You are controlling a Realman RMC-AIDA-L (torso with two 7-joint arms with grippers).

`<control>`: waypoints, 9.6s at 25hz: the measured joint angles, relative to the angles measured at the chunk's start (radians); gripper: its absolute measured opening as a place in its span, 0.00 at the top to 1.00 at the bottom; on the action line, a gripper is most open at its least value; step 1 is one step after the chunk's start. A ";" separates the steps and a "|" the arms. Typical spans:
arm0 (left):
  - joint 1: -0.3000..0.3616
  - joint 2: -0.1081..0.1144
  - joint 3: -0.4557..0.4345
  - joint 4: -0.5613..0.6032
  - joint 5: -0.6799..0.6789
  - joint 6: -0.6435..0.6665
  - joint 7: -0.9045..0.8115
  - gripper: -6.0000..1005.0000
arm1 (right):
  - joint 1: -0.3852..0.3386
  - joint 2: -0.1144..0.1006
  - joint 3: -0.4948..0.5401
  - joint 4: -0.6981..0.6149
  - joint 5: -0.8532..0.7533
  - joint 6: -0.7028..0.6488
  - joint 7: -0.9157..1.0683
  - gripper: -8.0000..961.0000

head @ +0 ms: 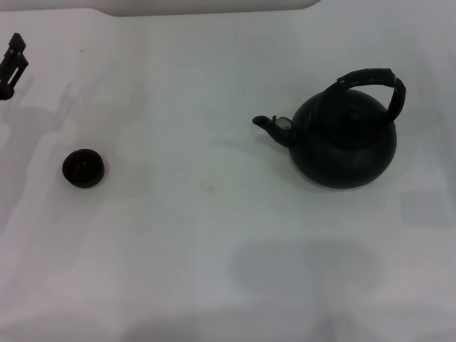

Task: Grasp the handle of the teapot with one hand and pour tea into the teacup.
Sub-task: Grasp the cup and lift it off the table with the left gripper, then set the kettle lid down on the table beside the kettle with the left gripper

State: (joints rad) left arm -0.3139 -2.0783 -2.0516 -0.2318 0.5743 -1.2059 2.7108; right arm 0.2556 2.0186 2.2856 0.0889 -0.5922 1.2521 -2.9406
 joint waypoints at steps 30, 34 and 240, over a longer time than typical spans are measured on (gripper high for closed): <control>0.195 -0.011 0.210 -0.508 0.143 0.406 -0.327 0.28 | 0.005 -0.003 0.000 0.000 0.000 -0.024 0.000 0.31; 0.321 -0.011 0.332 -0.713 0.152 0.541 -0.408 0.28 | 0.005 -0.003 0.000 0.000 0.000 -0.039 -0.001 0.31; 0.089 0.013 0.536 -0.735 1.071 0.407 -1.113 0.30 | -0.009 -0.003 -0.039 0.001 0.000 -0.137 -0.011 0.35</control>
State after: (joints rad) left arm -0.2253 -2.0649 -1.5157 -0.9664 1.6452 -0.7990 1.5974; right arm 0.2470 2.0153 2.2464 0.0903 -0.5921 1.1151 -2.9514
